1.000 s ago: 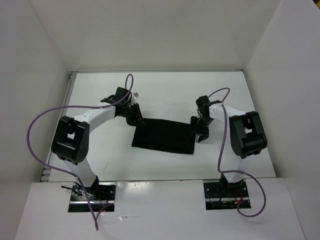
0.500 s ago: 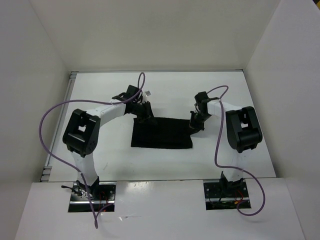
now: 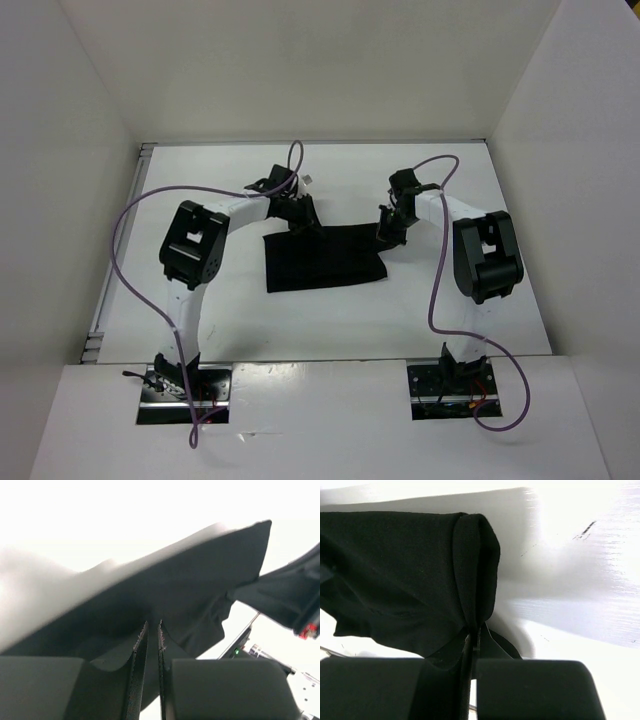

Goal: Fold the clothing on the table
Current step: Fold the skirt

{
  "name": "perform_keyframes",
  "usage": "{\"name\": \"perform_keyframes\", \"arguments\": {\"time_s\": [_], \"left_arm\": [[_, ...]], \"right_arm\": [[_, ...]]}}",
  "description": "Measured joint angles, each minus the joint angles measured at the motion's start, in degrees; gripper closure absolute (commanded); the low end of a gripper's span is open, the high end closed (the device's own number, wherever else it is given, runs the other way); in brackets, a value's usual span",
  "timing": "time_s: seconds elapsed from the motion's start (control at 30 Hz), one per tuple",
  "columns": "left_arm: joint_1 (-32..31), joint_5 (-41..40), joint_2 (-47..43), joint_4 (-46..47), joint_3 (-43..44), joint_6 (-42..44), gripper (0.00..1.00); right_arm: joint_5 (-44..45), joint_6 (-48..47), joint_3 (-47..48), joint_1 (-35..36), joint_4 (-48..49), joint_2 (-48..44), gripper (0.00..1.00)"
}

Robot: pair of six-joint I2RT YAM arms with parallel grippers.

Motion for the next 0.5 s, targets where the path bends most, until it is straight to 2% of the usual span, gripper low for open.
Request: {"name": "perform_keyframes", "arguments": {"time_s": [0.27, 0.5], "left_arm": [[-0.5, -3.3, 5.9, -1.4, 8.5, -0.9, 0.80], [-1.8, -9.3, 6.1, -5.8, 9.3, -0.4, 0.80]], "right_arm": [[-0.9, -0.9, 0.0, 0.0, -0.2, 0.0, 1.00], [-2.0, -1.1, 3.8, 0.3, -2.9, -1.9, 1.00]]}}
